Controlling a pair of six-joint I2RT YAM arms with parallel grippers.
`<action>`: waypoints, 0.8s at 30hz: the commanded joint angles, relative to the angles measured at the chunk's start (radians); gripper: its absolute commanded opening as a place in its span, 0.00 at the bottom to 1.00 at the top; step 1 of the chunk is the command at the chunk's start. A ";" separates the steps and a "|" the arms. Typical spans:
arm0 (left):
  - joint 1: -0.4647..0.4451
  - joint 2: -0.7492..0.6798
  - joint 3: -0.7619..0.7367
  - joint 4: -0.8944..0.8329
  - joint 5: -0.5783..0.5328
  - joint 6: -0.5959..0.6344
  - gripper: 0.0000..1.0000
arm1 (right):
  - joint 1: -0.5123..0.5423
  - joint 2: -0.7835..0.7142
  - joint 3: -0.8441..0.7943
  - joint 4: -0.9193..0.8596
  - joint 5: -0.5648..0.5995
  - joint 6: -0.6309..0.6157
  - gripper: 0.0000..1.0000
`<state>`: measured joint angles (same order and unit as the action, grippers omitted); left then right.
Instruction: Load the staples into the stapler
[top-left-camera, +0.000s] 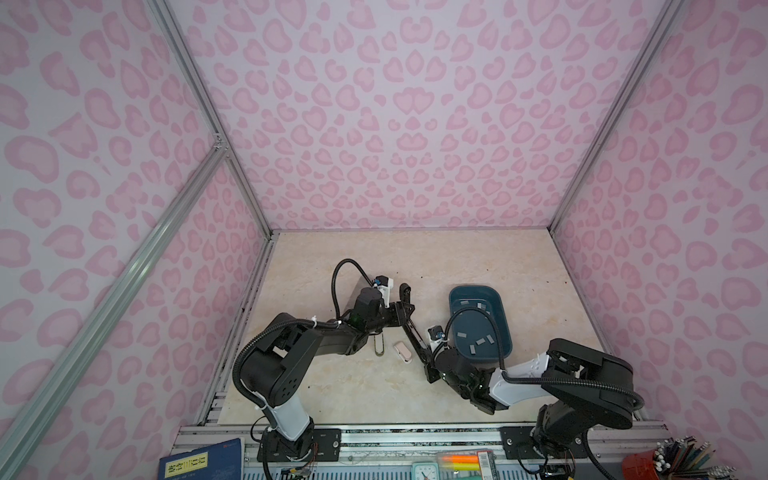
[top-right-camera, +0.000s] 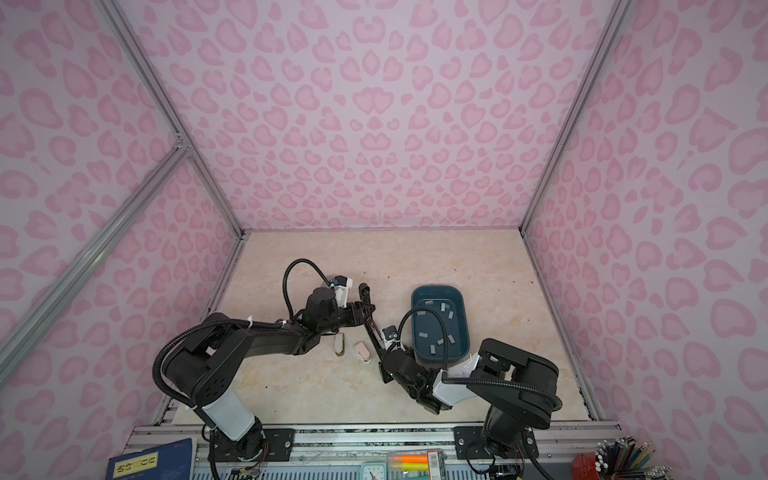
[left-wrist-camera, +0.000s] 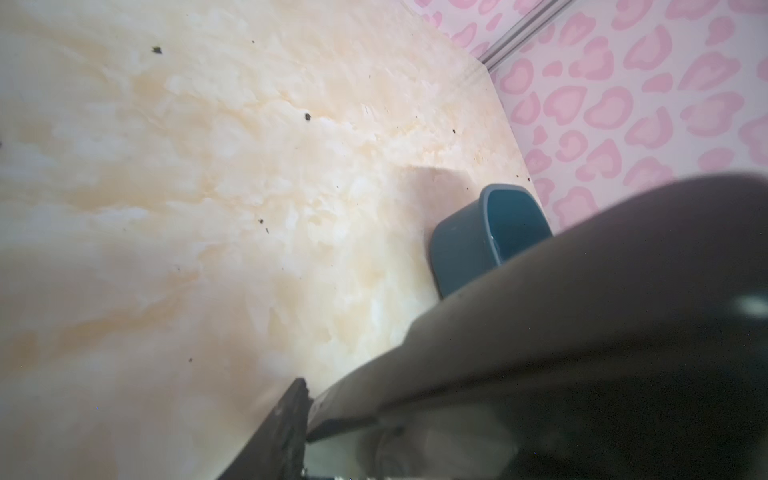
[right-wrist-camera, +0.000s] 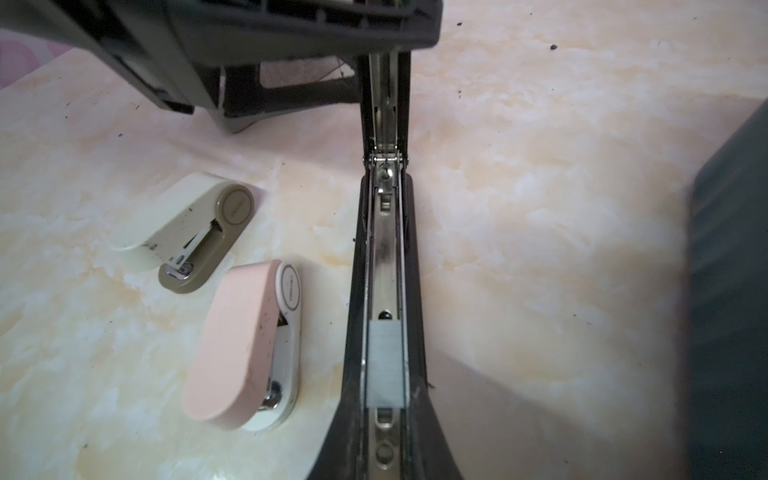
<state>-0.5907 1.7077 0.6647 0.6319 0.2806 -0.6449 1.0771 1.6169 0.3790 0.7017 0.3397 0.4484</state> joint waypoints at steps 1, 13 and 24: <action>-0.013 -0.020 -0.028 0.084 -0.046 0.065 0.54 | 0.005 0.008 -0.011 0.070 0.037 -0.012 0.01; -0.061 -0.007 -0.127 0.228 -0.075 0.124 0.56 | 0.078 0.072 -0.043 0.222 0.143 -0.055 0.00; -0.116 0.000 -0.200 0.345 -0.112 0.229 0.61 | 0.104 0.145 -0.101 0.431 0.184 -0.083 0.00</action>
<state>-0.6983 1.7031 0.4725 0.8860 0.1829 -0.4686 1.1767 1.7496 0.2836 1.0435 0.4976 0.3843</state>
